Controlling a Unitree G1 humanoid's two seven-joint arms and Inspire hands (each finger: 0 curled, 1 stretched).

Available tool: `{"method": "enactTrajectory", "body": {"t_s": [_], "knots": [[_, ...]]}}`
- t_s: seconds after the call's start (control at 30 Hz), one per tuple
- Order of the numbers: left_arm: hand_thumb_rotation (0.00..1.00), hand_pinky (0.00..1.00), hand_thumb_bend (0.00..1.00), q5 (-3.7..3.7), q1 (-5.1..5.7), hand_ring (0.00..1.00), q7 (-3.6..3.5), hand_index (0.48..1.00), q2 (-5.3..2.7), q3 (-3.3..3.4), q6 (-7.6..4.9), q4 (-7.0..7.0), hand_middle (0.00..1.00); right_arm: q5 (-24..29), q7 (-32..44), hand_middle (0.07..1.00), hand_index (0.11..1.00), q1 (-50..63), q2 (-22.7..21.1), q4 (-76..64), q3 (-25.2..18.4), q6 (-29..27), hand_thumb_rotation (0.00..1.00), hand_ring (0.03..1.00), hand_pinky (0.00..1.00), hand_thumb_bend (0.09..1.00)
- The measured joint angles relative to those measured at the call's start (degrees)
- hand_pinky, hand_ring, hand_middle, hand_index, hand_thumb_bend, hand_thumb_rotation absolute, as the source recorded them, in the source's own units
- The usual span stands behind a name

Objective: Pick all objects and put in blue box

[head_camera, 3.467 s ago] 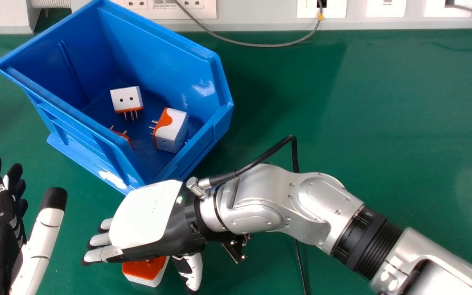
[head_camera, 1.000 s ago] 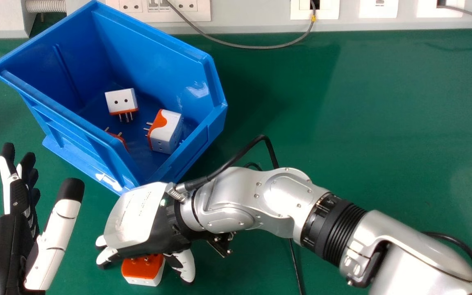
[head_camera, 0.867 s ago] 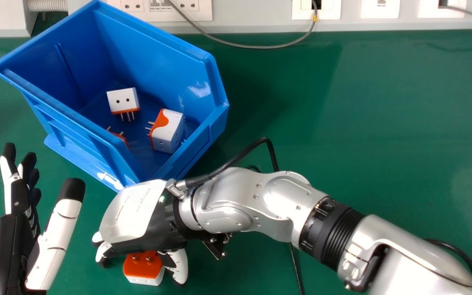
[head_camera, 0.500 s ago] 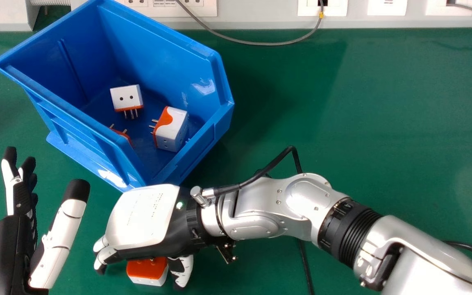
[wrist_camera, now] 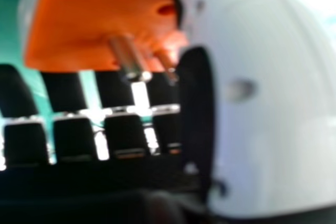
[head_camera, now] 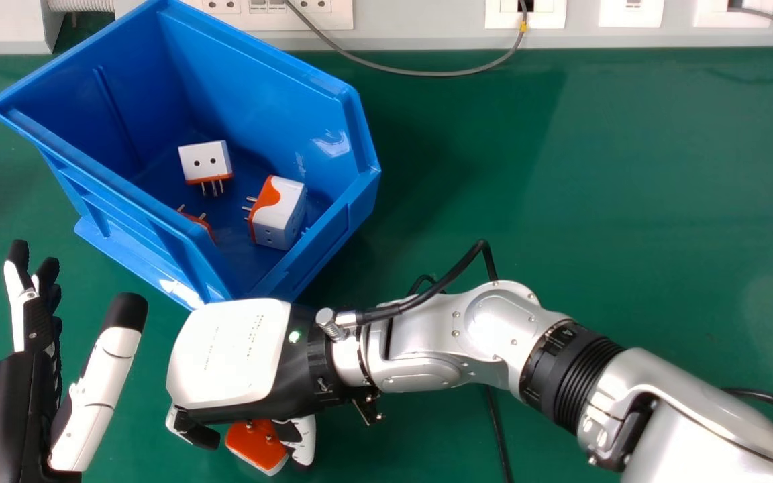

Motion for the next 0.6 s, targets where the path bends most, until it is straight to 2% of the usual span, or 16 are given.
{"method": "enactTrajectory", "body": {"t_s": [0.17,0.23,0.33,0.6], "knots": [[0.88,1.00,0.82,-0.01,0.43,1.00,-0.03,1.000,-0.01,0.00,0.22,-0.73,1.00,-0.1,0.0,0.436,0.488,-0.1,0.0,0.0,0.0,0.0,0.02,0.185,0.17,0.527],[0.88,1.00,0.82,0.00,0.45,1.00,-0.03,1.000,-0.01,-0.01,0.33,-0.94,1.00,-0.1,-0.1,0.334,0.482,-0.1,0.0,0.0,0.0,0.0,0.06,0.147,0.13,0.525],[0.88,1.00,0.81,-0.01,0.53,1.00,-0.05,1.000,-0.02,-0.03,0.41,-1.07,1.00,-0.1,-0.5,0.241,0.477,-0.2,0.0,0.0,0.0,0.0,0.09,0.111,0.09,0.523],[0.88,1.00,0.81,-0.29,0.62,1.00,-0.23,1.000,0.01,-0.03,0.41,-1.14,1.00,-0.3,-2.1,0.186,0.474,-0.2,-0.2,-0.4,0.0,0.0,0.11,0.098,0.08,0.521]]}}
